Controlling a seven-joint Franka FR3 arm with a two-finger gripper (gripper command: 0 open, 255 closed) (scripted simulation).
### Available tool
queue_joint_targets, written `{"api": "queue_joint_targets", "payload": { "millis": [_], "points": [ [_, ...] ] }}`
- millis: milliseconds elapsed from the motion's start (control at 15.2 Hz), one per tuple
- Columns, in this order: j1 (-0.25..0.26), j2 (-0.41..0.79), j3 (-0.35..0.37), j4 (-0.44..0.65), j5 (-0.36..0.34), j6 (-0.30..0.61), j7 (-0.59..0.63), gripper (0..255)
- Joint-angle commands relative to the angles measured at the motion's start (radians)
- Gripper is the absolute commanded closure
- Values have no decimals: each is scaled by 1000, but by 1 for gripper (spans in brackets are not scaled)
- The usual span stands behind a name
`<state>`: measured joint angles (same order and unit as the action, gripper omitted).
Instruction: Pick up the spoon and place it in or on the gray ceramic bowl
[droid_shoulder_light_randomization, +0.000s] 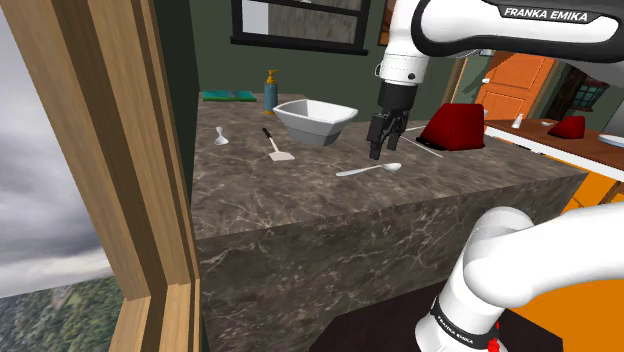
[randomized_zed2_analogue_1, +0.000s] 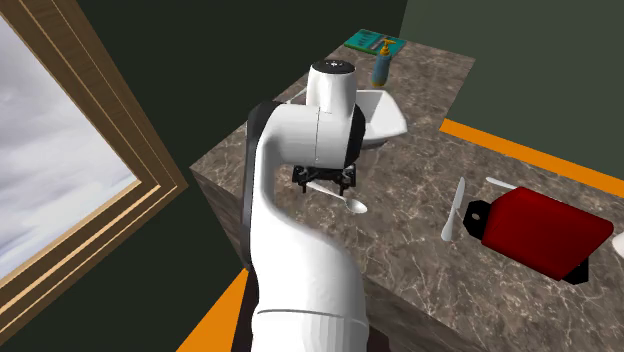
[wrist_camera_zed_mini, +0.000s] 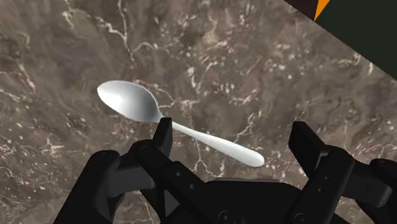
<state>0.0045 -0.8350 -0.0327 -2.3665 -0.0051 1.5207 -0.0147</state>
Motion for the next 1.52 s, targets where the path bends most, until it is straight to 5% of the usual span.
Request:
{"api": "queue_joint_targets", "payload": {
  "millis": [0,264,330,792,1320,1386,1452],
  "points": [
    [0,0,0,0,0,0,0,0],
    [278,8,-365,-19,-49,136,-792,0],
    [304,12,-392,-13,-52,139,-838,0],
    [301,3,-396,-121,-58,238,-835,0],
    [301,3,-396,-121,-58,237,-835,0],
    [301,3,-396,-121,-58,237,-835,255],
    [301,3,-396,-121,-58,237,-835,255]
  ]
}}
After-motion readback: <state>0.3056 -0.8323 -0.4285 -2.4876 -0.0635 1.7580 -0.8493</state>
